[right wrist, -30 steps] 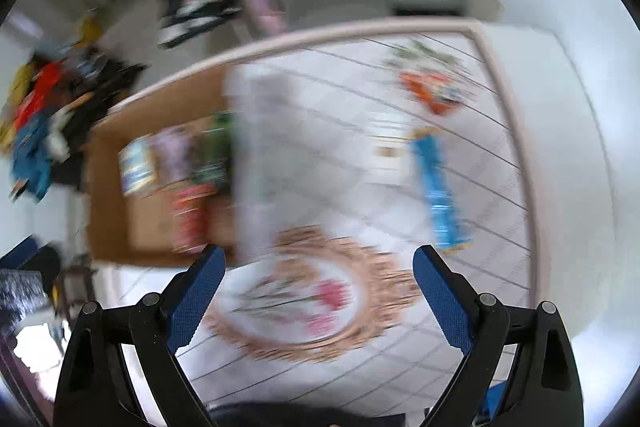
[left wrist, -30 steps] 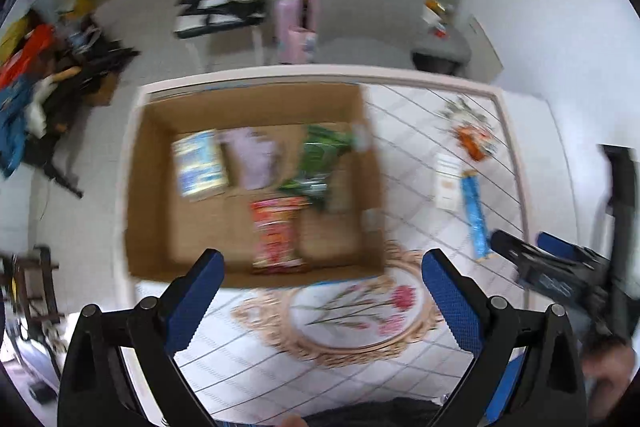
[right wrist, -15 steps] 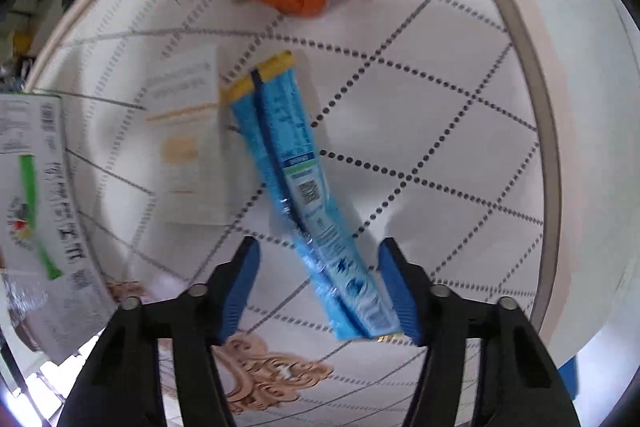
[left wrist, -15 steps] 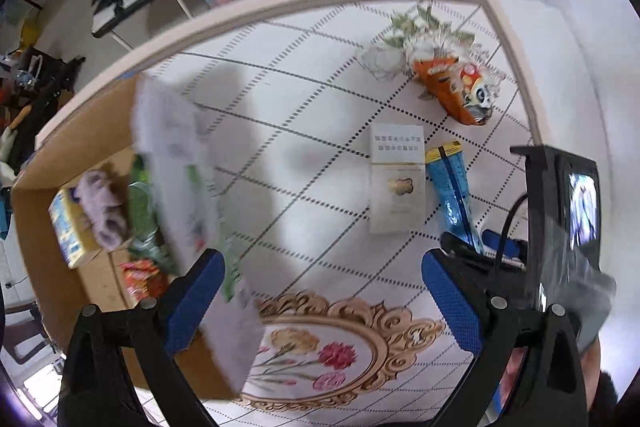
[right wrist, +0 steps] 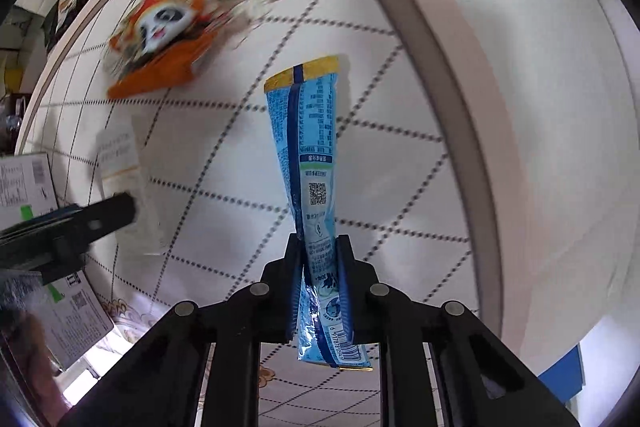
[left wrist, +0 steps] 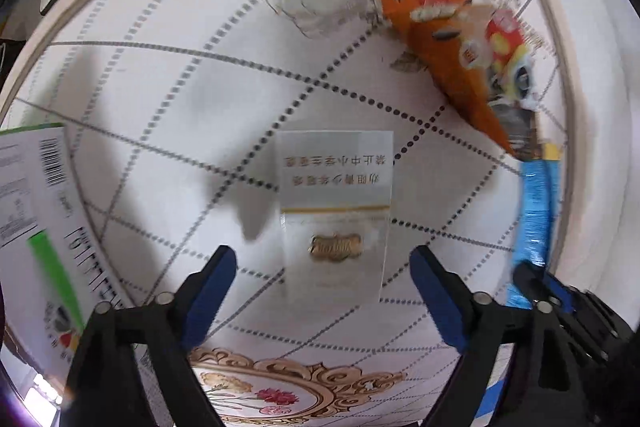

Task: Organize soft objects
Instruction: 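Grasp the white card box with the left tool while the right tool grasps the blue tube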

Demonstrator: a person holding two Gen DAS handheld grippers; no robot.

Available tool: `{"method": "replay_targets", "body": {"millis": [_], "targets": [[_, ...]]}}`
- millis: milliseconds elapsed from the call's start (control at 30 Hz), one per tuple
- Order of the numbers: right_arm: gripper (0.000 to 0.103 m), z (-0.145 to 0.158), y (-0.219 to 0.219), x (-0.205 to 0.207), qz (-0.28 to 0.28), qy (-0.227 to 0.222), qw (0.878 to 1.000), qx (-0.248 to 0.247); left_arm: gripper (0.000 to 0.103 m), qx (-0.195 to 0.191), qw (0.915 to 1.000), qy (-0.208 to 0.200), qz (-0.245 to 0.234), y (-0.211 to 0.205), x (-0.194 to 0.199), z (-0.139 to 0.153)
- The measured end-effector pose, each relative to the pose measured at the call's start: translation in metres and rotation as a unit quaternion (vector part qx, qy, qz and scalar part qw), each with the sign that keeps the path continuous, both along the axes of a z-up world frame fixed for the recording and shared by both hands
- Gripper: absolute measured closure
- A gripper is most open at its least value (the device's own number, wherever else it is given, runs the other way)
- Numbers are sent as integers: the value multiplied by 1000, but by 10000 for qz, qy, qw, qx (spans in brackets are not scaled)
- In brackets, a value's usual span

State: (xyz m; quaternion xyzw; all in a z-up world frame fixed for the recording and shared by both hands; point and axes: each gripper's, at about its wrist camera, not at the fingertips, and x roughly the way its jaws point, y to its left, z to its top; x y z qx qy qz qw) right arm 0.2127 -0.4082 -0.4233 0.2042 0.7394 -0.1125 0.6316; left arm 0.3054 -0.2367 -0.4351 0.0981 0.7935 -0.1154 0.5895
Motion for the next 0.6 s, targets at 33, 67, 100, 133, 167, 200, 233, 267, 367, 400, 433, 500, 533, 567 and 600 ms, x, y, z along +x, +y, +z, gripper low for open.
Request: {"method": "replay_targets", "body": {"millis": [33, 67, 100, 133, 167, 200, 233, 267, 367, 400, 433, 500, 533, 567, 600], "targets": [[86, 1, -2, 1, -11, -13, 10000, -3, 23, 36, 10000, 34, -33, -2, -1, -4], [86, 1, -1, 1, -13, -28, 10000, -8, 28, 88, 9999, 56, -66, -4, -2, -9], [86, 4, -3, 0, -20, -41, 10000, -1, 29, 132, 9998, -3, -125, -7, -4, -9], [86, 5, -4, 0, -22, -46, 10000, 7, 36, 191, 9994, -133, -257, -11, -6, -8], [86, 5, -4, -1, -21, -54, 10000, 7, 46, 249, 9988, -218, -349, -14, -7, -7], [86, 7, -4, -2, -1, -61, 10000, -1, 50, 223, 9985, -296, -413, -16, -9, -4], [86, 7, -3, -3, 12, -66, 10000, 0, 50, 189, 9985, -297, -416, -16, -11, -4], [86, 9, -3, -5, 17, -71, 10000, 11, 50, 155, 9987, -302, -378, -16, -12, -3], [87, 18, -4, -3, 61, -100, 9999, 30, 50, 65, 9987, -413, -296, -12, -17, 3], [87, 21, -4, -4, 76, -126, 9999, 48, 50, 31, 9984, -473, -296, -12, -20, 9], [87, 23, -2, 3, 63, -164, 9998, -131, 50, -3, 9982, -523, -297, -9, -20, 15], [87, 33, -1, 2, 120, -252, 9996, -94, 50, -119, 9974, -661, -272, -4, -25, 29], [87, 39, 2, 1, 145, -295, 9994, -72, 50, -179, 9970, -713, -254, -1, -21, 37], [87, 46, 5, 1, 170, -358, 9992, -33, 50, -252, 9966, -751, -225, 2, -24, 43], [87, 52, 6, 0, 188, -399, 9990, -12, 50, -330, 9962, -791, -180, 4, -28, 51]]}}
